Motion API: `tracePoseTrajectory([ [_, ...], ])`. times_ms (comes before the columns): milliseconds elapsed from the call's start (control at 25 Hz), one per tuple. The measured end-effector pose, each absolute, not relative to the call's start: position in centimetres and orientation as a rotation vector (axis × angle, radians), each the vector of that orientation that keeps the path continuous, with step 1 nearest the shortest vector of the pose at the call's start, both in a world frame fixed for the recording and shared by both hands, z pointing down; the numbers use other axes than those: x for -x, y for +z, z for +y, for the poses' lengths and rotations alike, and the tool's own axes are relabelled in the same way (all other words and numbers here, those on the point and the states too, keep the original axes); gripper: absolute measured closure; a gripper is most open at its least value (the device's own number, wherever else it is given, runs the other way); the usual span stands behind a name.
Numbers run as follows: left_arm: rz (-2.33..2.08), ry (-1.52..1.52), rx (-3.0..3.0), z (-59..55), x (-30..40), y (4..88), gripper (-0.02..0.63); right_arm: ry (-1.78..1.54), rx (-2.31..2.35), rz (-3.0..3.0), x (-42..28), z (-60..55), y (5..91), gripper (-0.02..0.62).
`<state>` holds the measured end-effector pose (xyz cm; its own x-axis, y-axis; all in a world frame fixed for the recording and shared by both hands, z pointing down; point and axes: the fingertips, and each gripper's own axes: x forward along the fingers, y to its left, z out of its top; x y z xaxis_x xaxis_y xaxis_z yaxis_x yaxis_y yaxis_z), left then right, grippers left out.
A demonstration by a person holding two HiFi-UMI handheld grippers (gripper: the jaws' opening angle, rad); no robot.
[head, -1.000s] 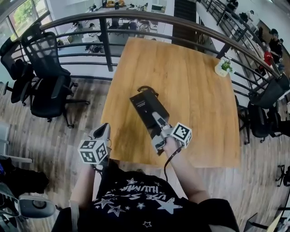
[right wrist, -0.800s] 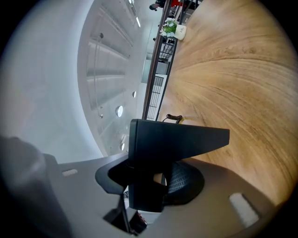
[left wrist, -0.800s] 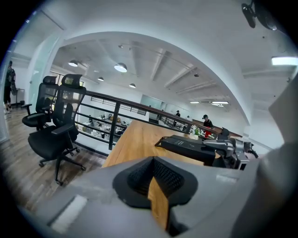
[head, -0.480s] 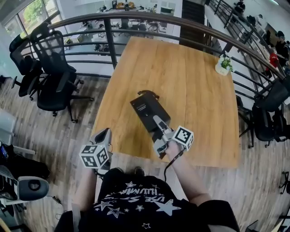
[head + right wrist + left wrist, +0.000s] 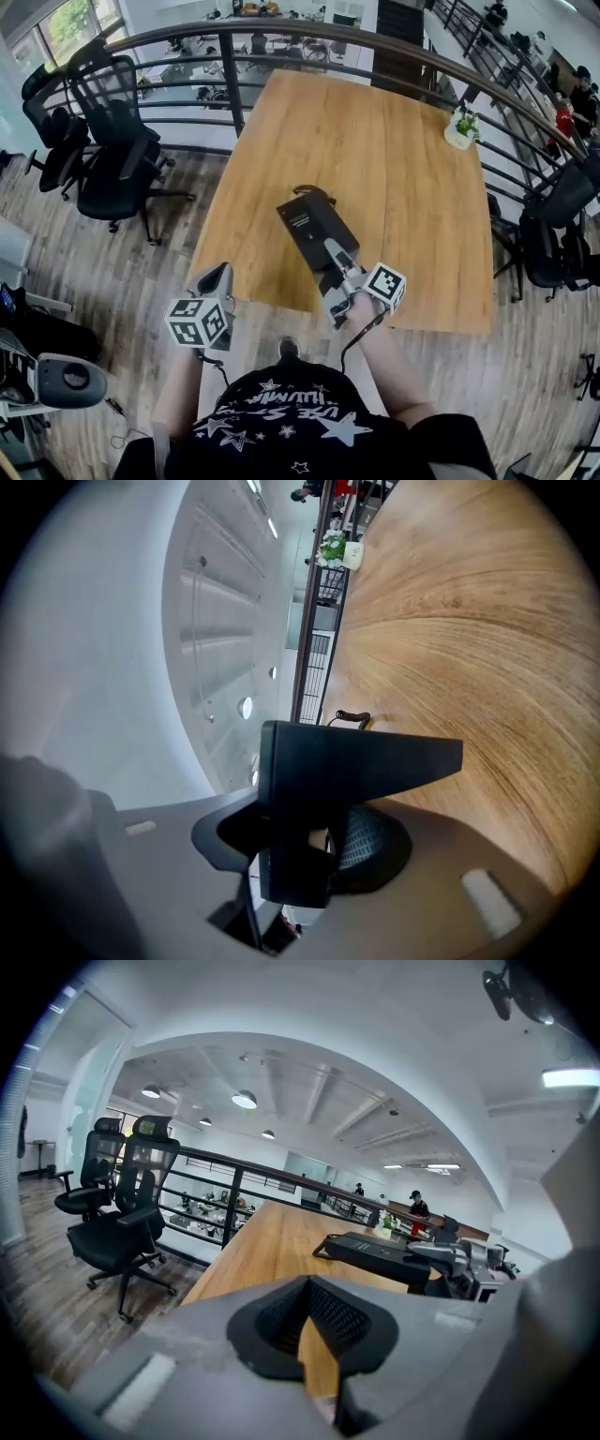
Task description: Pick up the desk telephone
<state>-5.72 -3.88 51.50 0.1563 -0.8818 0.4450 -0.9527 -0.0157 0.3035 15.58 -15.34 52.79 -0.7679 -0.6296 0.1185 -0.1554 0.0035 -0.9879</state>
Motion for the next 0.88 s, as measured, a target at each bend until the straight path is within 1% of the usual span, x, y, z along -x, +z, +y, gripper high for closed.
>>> tracePoseTrajectory([
  [480, -1.714, 0.152, -1.92, 6.9, 4.2, 51.2, 0.604, -1.751, 0.853, 1.914, -18.4, -6.0, 50.8, 0.414],
  [880, -1.665, 0.16, -1.987, 15.2, -0.2, 50.6, 0.604, -1.728, 0.865, 1.892, -22.4, 4.3, 50.3, 0.414],
])
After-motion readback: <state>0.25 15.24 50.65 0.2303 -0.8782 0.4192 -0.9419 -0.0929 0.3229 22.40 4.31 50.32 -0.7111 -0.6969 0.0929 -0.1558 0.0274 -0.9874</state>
